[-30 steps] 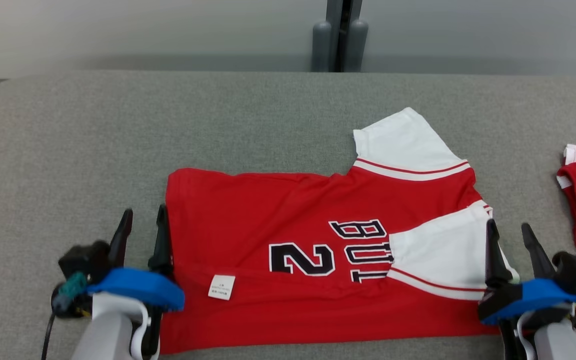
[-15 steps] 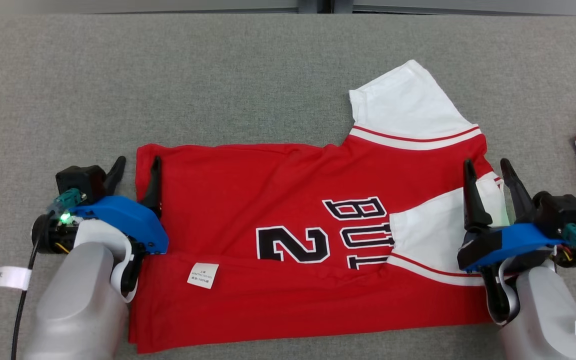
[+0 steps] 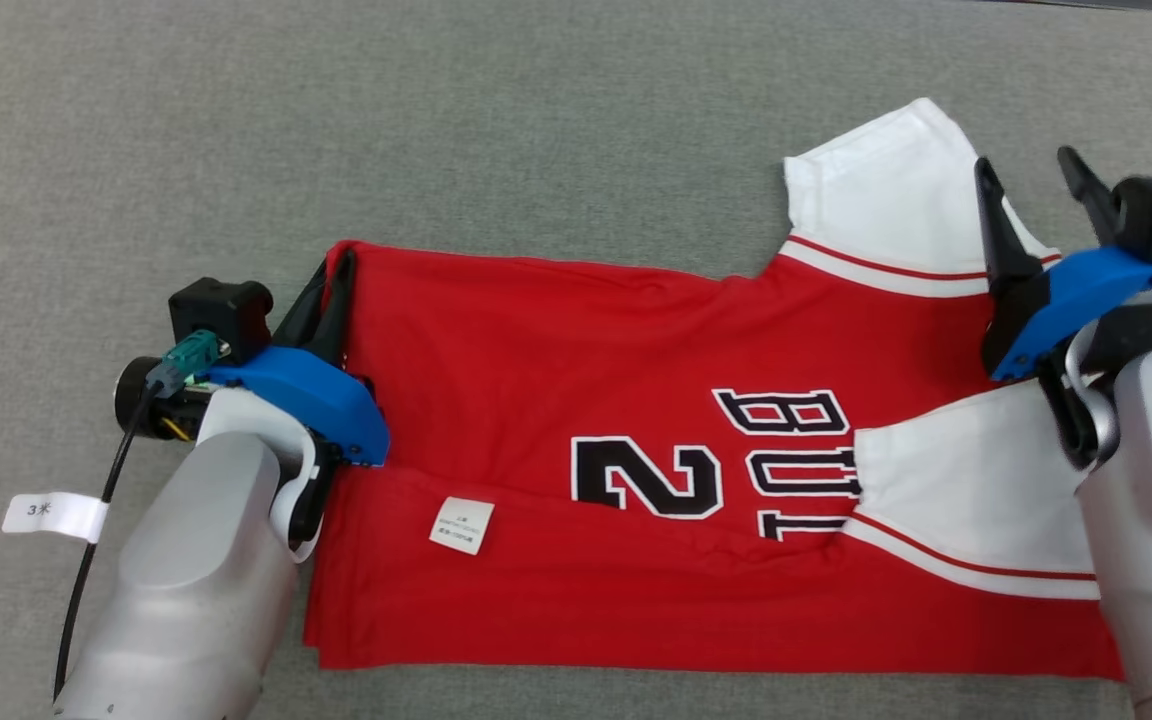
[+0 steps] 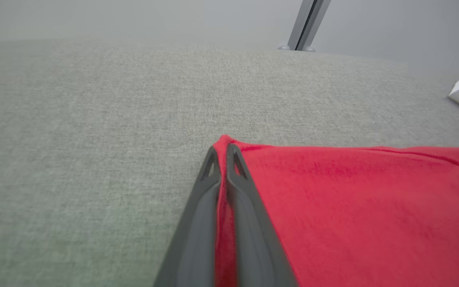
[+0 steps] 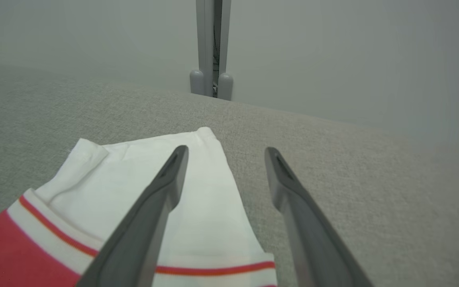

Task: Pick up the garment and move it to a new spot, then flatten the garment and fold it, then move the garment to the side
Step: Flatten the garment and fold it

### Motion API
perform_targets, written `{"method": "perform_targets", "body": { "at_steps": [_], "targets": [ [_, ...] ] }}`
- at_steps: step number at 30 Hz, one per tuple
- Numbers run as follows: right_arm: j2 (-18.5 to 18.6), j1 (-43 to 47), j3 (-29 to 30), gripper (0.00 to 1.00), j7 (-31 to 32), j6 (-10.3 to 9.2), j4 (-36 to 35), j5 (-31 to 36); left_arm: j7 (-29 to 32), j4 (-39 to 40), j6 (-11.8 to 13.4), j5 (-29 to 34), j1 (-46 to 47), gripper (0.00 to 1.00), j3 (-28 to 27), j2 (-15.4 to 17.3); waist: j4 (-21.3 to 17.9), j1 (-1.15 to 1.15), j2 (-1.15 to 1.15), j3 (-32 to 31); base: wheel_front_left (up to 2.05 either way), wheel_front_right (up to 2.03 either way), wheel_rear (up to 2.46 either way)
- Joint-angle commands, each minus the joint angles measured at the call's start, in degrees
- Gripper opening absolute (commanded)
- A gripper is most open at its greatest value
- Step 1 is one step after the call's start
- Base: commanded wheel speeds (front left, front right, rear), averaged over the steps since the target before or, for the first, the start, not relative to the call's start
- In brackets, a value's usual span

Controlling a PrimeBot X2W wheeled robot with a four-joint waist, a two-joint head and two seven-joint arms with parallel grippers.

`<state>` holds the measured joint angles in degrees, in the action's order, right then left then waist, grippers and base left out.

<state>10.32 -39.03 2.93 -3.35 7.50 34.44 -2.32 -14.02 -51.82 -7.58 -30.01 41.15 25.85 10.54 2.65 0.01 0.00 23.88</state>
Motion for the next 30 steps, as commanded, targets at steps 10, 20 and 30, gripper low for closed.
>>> {"method": "perform_targets", "body": {
  "at_steps": [10,20,30],
  "targets": [
    [6.0,-13.7,3.0,1.00,12.2,-0.02,11.4,2.8,-1.2,7.9,0.2,1.1,0.6,0.00,0.2,-1.7,9.2,-0.01,0.00,4.4,0.00,0.00,0.00],
    [5.6,-15.1,5.1,0.00,13.5,-0.02,17.0,3.8,-1.2,10.1,0.1,0.9,-1.2,0.00,0.3,-2.3,10.0,-0.01,0.00,5.0,0.00,0.00,0.00],
    [3.1,-18.5,10.9,0.00,-9.8,-0.03,11.5,7.9,-1.2,15.2,0.1,4.3,-2.1,0.00,-5.2,-1.5,7.1,-0.01,0.00,2.6,0.00,0.00,0.00]
  ]
}}
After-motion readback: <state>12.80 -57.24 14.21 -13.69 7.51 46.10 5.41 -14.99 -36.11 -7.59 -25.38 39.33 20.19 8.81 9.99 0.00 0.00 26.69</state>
